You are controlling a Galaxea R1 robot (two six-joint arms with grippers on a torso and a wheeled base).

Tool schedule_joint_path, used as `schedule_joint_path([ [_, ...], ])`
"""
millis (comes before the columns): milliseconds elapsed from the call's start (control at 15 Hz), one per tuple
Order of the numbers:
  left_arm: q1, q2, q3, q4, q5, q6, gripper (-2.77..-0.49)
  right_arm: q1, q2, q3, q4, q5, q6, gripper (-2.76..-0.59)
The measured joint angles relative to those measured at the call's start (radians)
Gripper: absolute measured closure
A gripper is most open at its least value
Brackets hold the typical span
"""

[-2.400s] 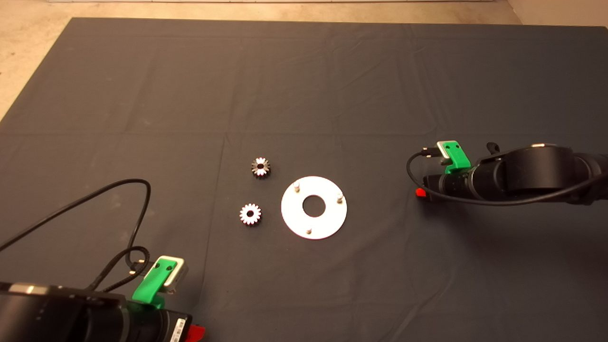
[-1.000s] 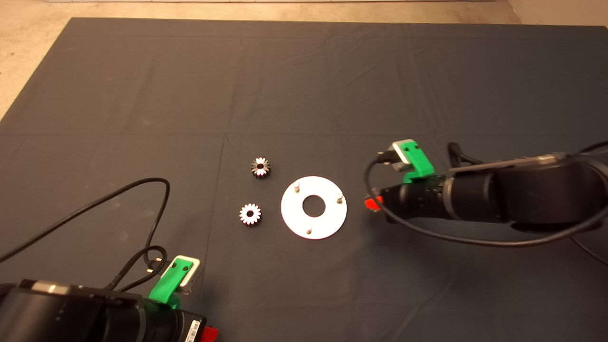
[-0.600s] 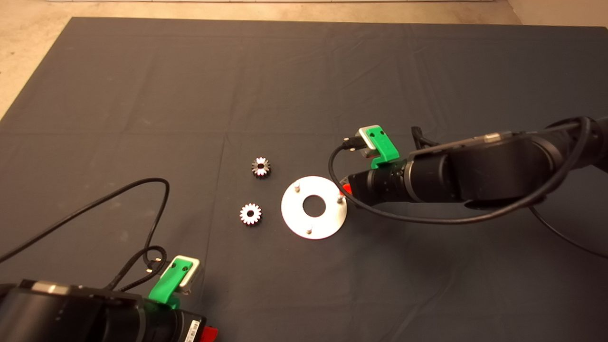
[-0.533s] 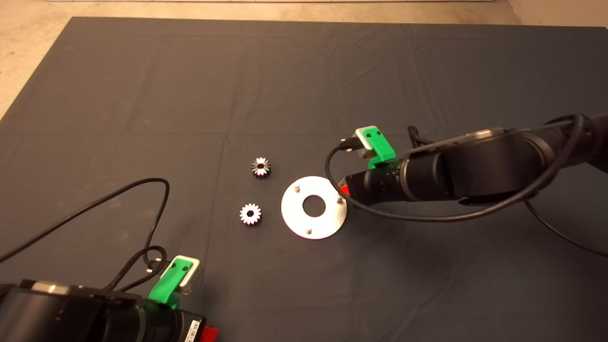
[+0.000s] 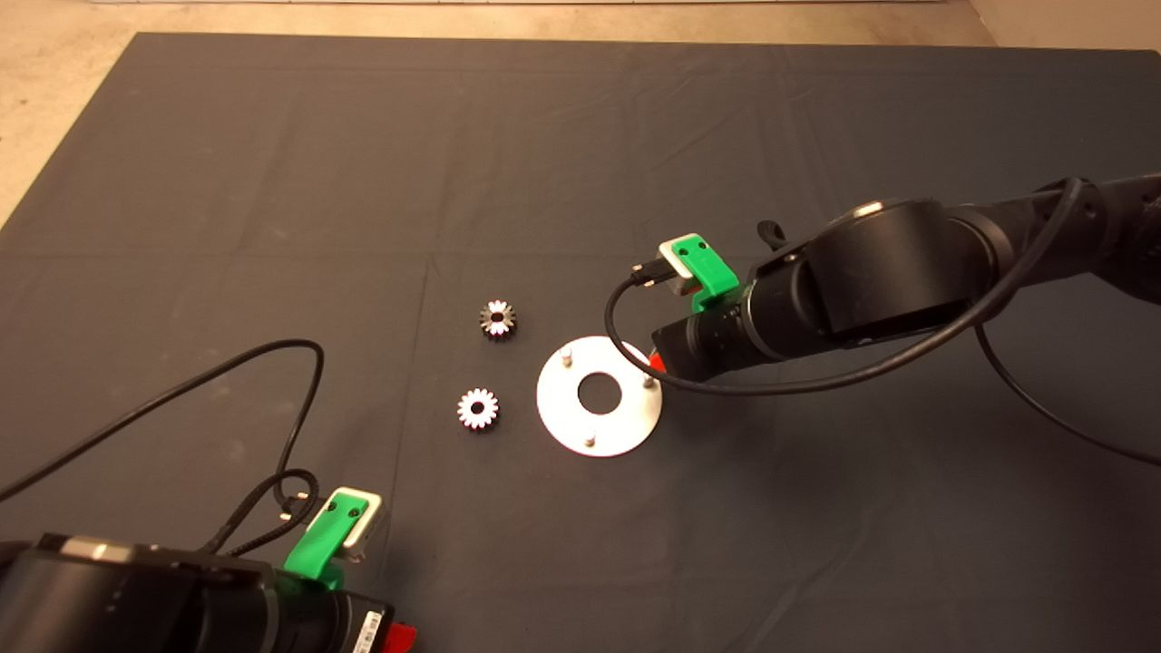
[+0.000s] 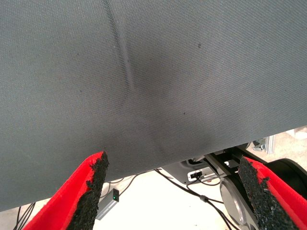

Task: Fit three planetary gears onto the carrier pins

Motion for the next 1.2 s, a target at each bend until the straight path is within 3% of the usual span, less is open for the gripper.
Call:
schedule_joint_path([
  [467,0.0,0.0,0.0,0.0,0.0,0.0,-1.92,-0.003,0.016,0.004,0.001,-0.008,-0.011,-0.94],
  [667,0.0,-0.001,0.0,0.0,0.0,0.0,-1.92,-0.017,0.049,0.005,0.001,-0.007,-0.011,-0.94],
  [1067,0.0,-0.004,0.0,0.0,0.001,0.0,-1.92,-0.034,0.055,0.005,0.001,-0.01,-0.024,-0.95],
  [1200,0.0,-0.003,0.0,0.0,0.001,0.0,-1.92,-0.047,0.055,0.003,0.001,-0.028,-0.047,-0.95],
])
